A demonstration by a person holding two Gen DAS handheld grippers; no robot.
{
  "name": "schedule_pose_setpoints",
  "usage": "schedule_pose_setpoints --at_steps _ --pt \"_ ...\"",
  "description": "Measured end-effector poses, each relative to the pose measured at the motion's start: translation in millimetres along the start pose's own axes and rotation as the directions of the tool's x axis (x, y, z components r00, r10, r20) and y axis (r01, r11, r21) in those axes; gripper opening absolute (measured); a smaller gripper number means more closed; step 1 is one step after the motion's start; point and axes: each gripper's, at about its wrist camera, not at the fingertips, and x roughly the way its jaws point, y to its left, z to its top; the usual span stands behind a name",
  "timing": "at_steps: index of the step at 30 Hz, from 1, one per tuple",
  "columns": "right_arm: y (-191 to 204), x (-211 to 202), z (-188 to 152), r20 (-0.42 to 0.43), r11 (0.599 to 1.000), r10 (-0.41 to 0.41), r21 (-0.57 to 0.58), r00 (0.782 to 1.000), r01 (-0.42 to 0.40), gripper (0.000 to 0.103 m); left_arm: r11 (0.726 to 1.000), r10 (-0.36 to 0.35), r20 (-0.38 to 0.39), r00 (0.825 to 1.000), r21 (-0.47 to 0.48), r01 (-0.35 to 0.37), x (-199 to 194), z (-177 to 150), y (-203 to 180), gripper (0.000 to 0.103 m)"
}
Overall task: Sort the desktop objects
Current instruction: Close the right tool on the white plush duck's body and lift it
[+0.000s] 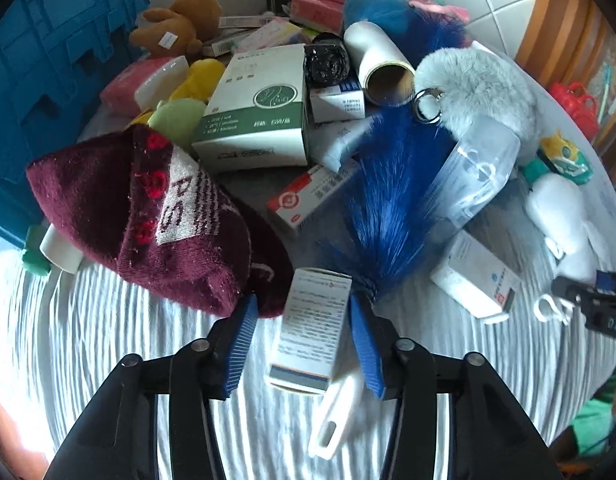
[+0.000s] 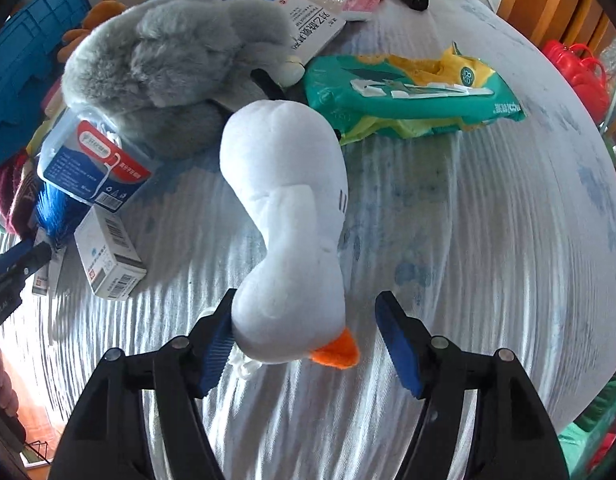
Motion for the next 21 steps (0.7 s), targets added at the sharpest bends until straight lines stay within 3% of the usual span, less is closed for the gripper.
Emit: schedule_pose_setpoints --at_steps 2,4,5,10,16,18,21 --pt "0.7 -0.9 -0.2 -0.001 1.0 0.003 0.004 1.0 -0.003 0.067 1.0 0.012 -0.032 0.999 0.022 -0.011 3.7 -9.2 5.2 0.047" --pt "0.7 -1.5 0.0 -0.002 1.0 0.007 0.012 1.0 -0.007 0.067 0.999 0.041 -0.05 0.998 0.004 -0.041 12.9 -16.5 16.7 0.066" --pt "0.6 -1.8 0.6 0.0 1.0 0.008 0.017 1.0 -0.008 0.067 0.999 0.042 -0.053 0.998 -0.017 -0.043 14.8 -15.7 22.1 0.068" --pt "8.9 -7.3 7.5 0.019 1.0 0.002 0.011 1.0 -0.003 0.067 0.999 0.006 -0.049 0.999 -0.045 -0.008 20.7 -5.4 27.5 0.041" --pt "17.5 -10.1 14.9 0.033 1.0 0.014 0.027 0.999 -0.015 0.068 1.0 0.001 -0.031 1.0 -0.029 -0.001 27.3 -0.3 13.7 0.04" --pt "19.2 -5.6 17.2 0.031 0.999 0.01 0.035 0.999 -0.011 0.075 1.0 0.009 -0.017 1.0 -0.027 -0.009 29.3 1.8 10.9 0.039" --pt "29.1 -1.3 20.9 0.024 1.0 -0.019 0.004 1.0 0.019 0.077 1.0 -0.009 -0.01 1.0 -0.009 0.009 30.9 2.6 4.6 0.01"
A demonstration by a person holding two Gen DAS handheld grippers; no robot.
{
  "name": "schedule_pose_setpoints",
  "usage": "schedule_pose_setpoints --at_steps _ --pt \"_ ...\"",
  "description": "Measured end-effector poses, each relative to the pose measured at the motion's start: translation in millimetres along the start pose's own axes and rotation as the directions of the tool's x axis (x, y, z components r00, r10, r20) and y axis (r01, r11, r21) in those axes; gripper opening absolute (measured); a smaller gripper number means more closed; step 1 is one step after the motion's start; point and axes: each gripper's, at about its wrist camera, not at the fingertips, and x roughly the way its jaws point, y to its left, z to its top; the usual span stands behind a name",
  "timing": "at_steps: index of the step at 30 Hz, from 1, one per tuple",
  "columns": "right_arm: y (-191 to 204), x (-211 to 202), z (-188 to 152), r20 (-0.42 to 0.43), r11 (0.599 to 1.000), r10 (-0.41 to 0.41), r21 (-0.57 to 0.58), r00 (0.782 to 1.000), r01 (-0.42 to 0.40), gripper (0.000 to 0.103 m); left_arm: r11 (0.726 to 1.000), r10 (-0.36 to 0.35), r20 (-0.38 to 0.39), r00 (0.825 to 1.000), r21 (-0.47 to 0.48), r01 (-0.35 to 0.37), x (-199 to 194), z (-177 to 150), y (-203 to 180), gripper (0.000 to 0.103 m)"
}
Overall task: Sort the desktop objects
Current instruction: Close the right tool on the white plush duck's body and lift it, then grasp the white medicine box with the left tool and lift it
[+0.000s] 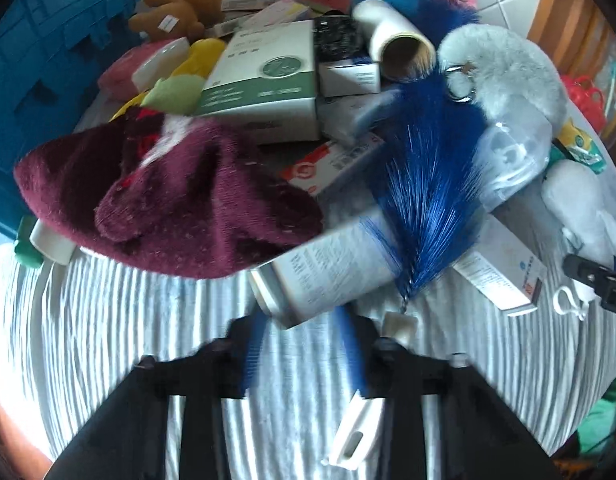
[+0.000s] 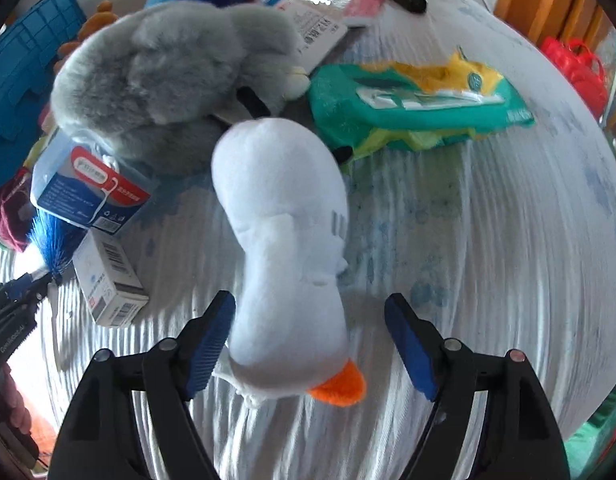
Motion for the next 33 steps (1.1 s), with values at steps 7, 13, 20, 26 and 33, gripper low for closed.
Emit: schedule_pose_setpoints --at_steps 7,13,20,26,33 --pt "17.8 -14.7 -0.2 0.015 0.999 -0.011 -0.036 1.0 0.011 0.045 1.0 -0.013 0.024 1.0 0.024 0.012 -9.2 -7.2 -10.5 0.001" --pt "12.1 -50.2 -14.0 0.054 0.999 0.013 -0.037 0.998 -0.011 0.045 1.0 -0.006 0.111 0.994 0.005 0.005 -43.3 -3.1 -3.2 0.001" --pt "-29.3 -47.8 -40.0 0.112 0.997 0.04 -0.063 0.993 -0.033 0.045 1.0 0.026 0.175 0.984 -0.008 -0.025 -93.2 2.2 -30.7 0.001" --pt "-27.4 -70.8 -31.7 0.175 0.993 0.066 -0.107 0.982 -0.048 0.045 0.999 0.047 0.224 0.973 -0.019 -0.044 -125.7 -1.7 -36.2 0.001" --pt "-10.4 -104.6 -16.5 0.253 0.981 0.119 -0.179 0.96 -0.074 0.045 0.995 0.088 0.293 0.952 -0.063 -0.072 -160.7 4.0 -29.1 0.001"
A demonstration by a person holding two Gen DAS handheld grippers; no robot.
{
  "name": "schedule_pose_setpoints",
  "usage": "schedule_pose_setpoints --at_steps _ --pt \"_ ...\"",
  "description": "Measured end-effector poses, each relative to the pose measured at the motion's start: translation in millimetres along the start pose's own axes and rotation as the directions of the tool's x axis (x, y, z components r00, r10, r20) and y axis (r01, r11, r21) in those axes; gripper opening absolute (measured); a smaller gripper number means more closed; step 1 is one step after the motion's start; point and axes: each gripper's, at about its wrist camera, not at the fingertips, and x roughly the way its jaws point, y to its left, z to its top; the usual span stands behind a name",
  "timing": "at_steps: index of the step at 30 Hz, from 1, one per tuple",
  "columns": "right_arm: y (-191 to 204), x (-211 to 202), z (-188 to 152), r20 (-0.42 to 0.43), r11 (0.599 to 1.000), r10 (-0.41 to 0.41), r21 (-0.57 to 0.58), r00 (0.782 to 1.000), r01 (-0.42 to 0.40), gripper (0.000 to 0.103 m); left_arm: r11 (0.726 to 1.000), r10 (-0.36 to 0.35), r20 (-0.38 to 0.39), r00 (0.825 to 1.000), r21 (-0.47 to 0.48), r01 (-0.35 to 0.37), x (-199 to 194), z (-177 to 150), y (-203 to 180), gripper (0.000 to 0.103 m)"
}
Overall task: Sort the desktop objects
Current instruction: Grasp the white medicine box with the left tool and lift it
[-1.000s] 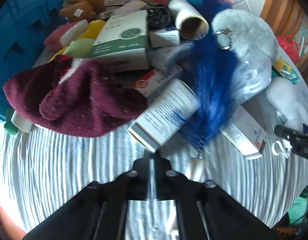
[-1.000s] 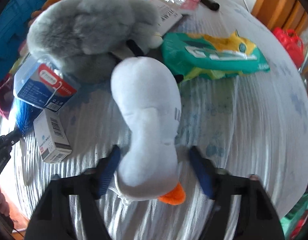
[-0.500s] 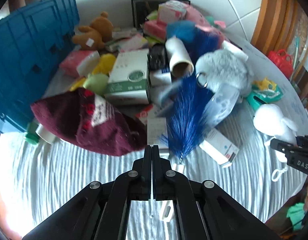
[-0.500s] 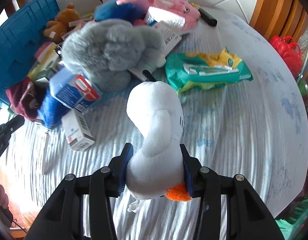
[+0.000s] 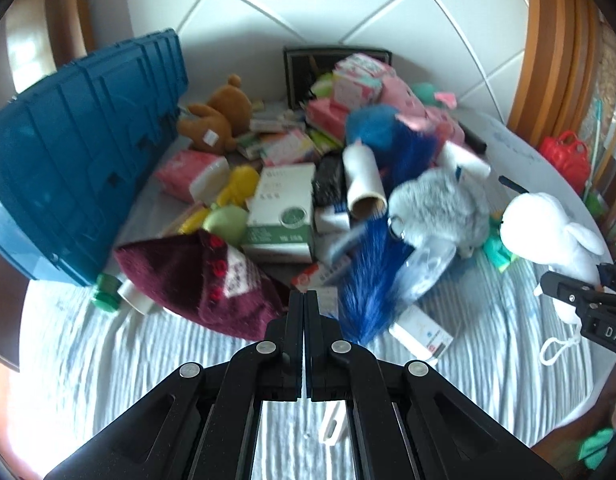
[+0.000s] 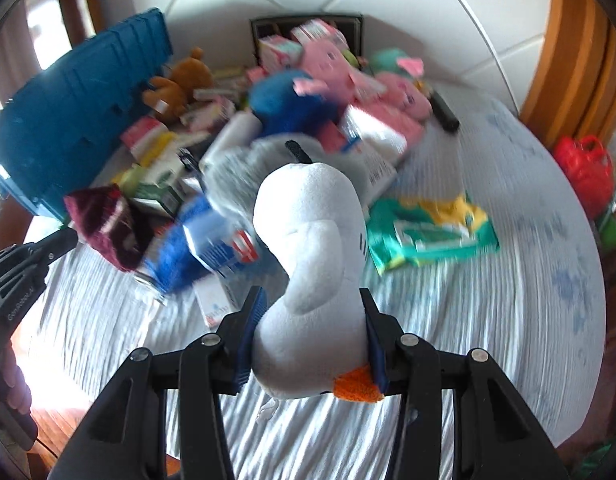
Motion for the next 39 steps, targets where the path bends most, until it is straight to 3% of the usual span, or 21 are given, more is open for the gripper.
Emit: schedule_pose_setpoints --at_steps 6,8,12,15,18,25,29,31,33,36,38,39 --pt "12.1 -11.6 18.0 0.048 0.998 0.033 -0.056 0.998 -0.03 0.045 0.999 0.036 0.045 0.998 -0.028 -0.035 -19.4 9.7 14.0 0.001" --pt "15.0 -8.2 21.5 0.045 0.997 0.04 -0.063 0.998 -0.037 0.045 0.999 0.021 0.02 1.0 -0.035 -0.02 -13.0 9.0 20.5 0.003" --pt "19.9 9.2 15.6 0.0 0.996 0.057 -0.067 0.998 -0.057 0.045 0.999 0.005 -0.07 0.998 -0.047 -0.009 19.1 -7.0 31.4 0.029" --pt "15.8 32.5 2.5 -0.063 0.997 0.064 -0.047 0.996 -0.067 0.045 0.999 -0.017 -0.161 0.987 -0.046 0.01 52.1 -24.6 29.4 0.03" --pt "6.7 49.7 -7.9 -0.108 0.998 0.058 -0.024 0.993 -0.061 0.045 0.998 -0.054 -0.217 0.975 -0.035 0.047 73.2 -32.2 14.5 0.03" --pt "-31.2 52.4 -27.8 -0.131 0.999 -0.003 0.05 0.991 0.01 0.045 0.984 -0.18 -0.241 0.954 -0.03 0.178 92.8 -20.9 -61.3 0.035" --pt "-54.9 51.9 -36.0 -0.118 0.999 0.018 0.045 0.993 -0.013 0.045 0.993 -0.104 -0.273 0.956 -0.08 0.085 105.1 -23.4 -88.9 0.038" --pt "-67.1 60.1 -34.4 -0.135 0.999 0.048 0.01 0.99 -0.047 0.045 0.99 -0.054 -0.289 0.956 -0.137 0.015 112.7 -26.5 -99.0 0.054" --pt "-77.8 70.3 -29.5 -0.15 0.995 0.073 -0.062 0.986 -0.083 0.045 0.978 0.001 -0.272 0.962 -0.199 -0.058 118.8 -27.5 -108.7 0.061" --pt "-86.4 81.0 -26.9 -0.177 0.977 0.102 -0.169 0.979 -0.133 0.045 0.951 0.007 -0.309 0.951 -0.292 -0.101 134.1 -38.1 -125.1 0.064" --pt "-90.2 88.8 -27.3 -0.205 0.964 0.118 -0.212 0.972 -0.162 0.045 0.95 0.085 -0.304 0.949 -0.261 -0.169 135.9 -40.3 -140.9 0.064" --pt "-92.0 93.2 -27.5 -0.219 0.959 0.127 -0.22 0.967 -0.176 0.045 0.947 0.107 -0.303 0.947 -0.26 -0.19 134.9 -41.0 -146.3 0.054"
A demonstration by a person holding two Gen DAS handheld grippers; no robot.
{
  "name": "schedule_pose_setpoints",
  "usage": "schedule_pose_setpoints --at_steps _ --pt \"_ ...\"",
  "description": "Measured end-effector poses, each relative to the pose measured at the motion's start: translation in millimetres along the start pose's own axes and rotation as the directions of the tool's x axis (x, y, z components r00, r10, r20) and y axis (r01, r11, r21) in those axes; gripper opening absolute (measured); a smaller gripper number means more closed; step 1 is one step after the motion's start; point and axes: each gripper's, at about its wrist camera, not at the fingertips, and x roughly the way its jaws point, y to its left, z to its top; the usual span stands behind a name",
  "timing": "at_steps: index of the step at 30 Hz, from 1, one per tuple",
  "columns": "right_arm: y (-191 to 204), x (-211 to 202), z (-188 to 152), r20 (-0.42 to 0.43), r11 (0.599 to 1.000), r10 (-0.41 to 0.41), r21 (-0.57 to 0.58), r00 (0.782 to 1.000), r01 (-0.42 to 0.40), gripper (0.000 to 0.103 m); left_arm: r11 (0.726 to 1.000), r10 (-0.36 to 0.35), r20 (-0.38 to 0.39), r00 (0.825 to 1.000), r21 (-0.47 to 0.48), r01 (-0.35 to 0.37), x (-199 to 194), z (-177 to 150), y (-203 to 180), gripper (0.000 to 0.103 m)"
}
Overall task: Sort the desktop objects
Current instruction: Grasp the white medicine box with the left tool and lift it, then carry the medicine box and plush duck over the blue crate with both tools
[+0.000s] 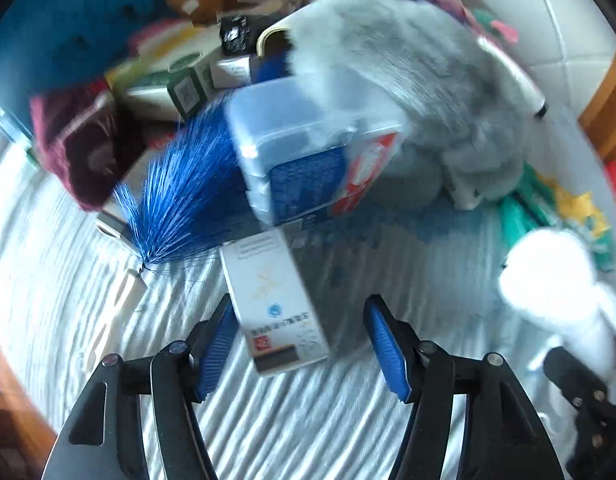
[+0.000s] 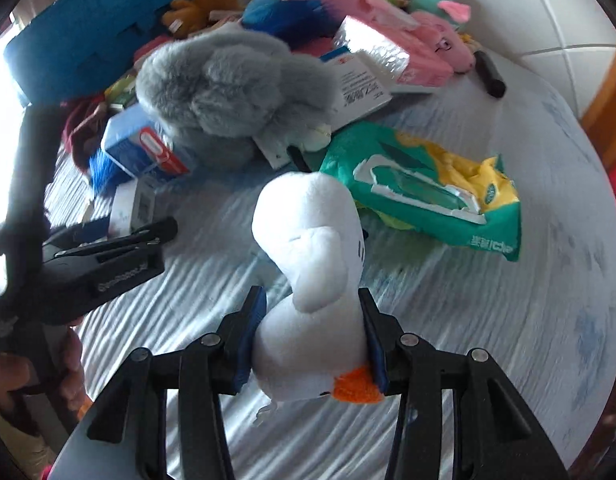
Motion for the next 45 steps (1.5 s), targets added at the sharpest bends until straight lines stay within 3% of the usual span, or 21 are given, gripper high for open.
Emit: schedule_pose_setpoints --at_steps 1,3,7,12,25,33,45 --pt "-2.3 4.0 0.1 -0.009 1.0 0.011 -0.009 1.0 -0.011 0.045 1.0 -0.006 0.007 1.0 -0.017 0.006 -2.4 -2.1 -2.0 0.037" --pt "-6.5 11.3 0.0 -0.024 0.999 0.033 -0.022 0.999 -0.034 0.045 0.999 -0.006 0.006 1.0 -0.035 0.006 -5.7 -6.2 -4.7 0.032" --pt "-10.6 15.0 -1.4 -0.027 0.997 0.056 -0.046 0.998 -0.057 0.045 0.999 0.028 0.024 0.999 -0.042 -0.027 -19.4 -22.3 -9.5 0.032" --pt "-5.8 -9.2 2.0 0.04 0.995 0.074 -0.073 0.996 -0.071 0.045 0.998 0.065 0.111 0.992 -0.031 -0.062 -64.7 -33.8 -13.9 0.032" --pt "31.6 -86.6 34.8 0.232 0.984 0.106 -0.166 0.967 -0.068 0.045 0.997 0.067 0.263 0.963 -0.058 -0.053 -146.1 -11.0 14.4 0.032" --pt "93.0 -122.7 63.7 0.321 0.953 0.179 -0.29 0.93 -0.083 0.045 0.994 0.078 0.337 0.938 -0.101 -0.047 -193.0 -1.1 56.2 0.032" --pt "218.0 -155.9 114.4 0.427 0.923 0.234 -0.379 0.873 -0.063 0.045 0.986 0.121 0.41 0.904 -0.152 -0.064 -232.7 22.2 177.6 0.032"
